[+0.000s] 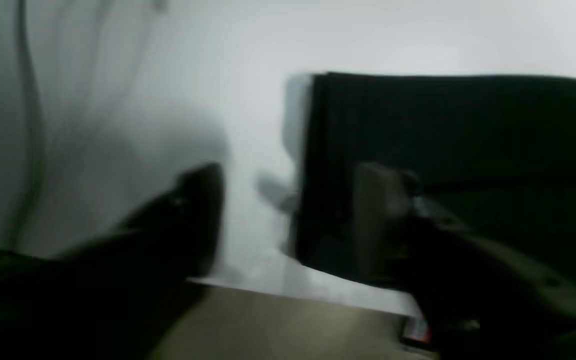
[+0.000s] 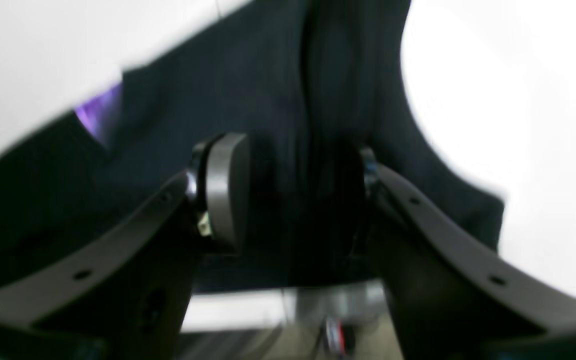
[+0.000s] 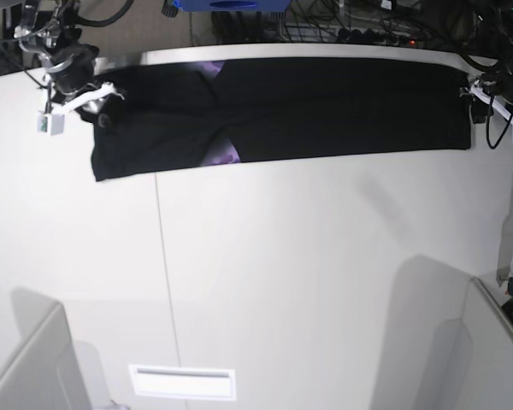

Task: Fold the T-shirt properly
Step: 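Release the hem and regrasp the folded strip's ends with both grippers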

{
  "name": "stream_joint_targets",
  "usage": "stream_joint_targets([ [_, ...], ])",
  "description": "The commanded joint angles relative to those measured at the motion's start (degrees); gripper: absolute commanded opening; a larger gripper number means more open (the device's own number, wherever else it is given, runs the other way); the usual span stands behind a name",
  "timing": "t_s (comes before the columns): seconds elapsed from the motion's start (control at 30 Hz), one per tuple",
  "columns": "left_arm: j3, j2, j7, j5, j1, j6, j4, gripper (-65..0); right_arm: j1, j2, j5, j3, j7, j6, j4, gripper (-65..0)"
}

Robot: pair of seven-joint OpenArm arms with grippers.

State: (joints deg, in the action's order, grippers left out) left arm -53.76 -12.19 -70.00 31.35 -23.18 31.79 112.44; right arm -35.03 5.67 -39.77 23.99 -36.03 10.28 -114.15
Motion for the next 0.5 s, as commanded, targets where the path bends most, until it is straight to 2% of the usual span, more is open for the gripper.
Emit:
stream_joint_targets([
  [0.0,-0.7,-1.0,1.1,2.8,-0.2,0.3,0.8,-43.4,-0.6,0.7,-0.7,0.2,2.6,2.4,-1.1,-38.1],
  [0.03,-0.7,-1.0,1.0,5.2,-0.2,0.3,0.7,-56.8,-0.7,0.7,-0.6,0.3,3.8,4.4,-1.2,-38.6],
  [0.07,-0.6,-1.0,0.9,7.0,-0.2,0.3,0.0,-65.0,-0.6,0.8,-0.5,0.2,4.4,6.0,-1.2,-40.8],
  [0.13,-0.4,-0.7,0.9,7.7,0.1,0.2,-2.2,-65.0,0.8,1.1,-0.5,0.0,4.3,7.5,-1.0,-48.0],
  [0.23,4.3,-0.5,1.4,4.7,0.4,0.1,-5.2,-65.0,4.9,1.8,-0.5,-1.2,0.5,8.0,3.0,-65.0],
  [0.3,7.9,-0.4,1.8,1.8,0.5,0.1,-6.8,-65.0,8.1,2.8,-0.5,-0.1,-2.3,8.0,6.9,-65.0],
  [0.47,10.9,0.8,8.7,-8.1,1.2,0.0,-12.6,-65.0,11.1,3.0,-0.5,3.4,-5.5,8.0,12.7,-65.0],
])
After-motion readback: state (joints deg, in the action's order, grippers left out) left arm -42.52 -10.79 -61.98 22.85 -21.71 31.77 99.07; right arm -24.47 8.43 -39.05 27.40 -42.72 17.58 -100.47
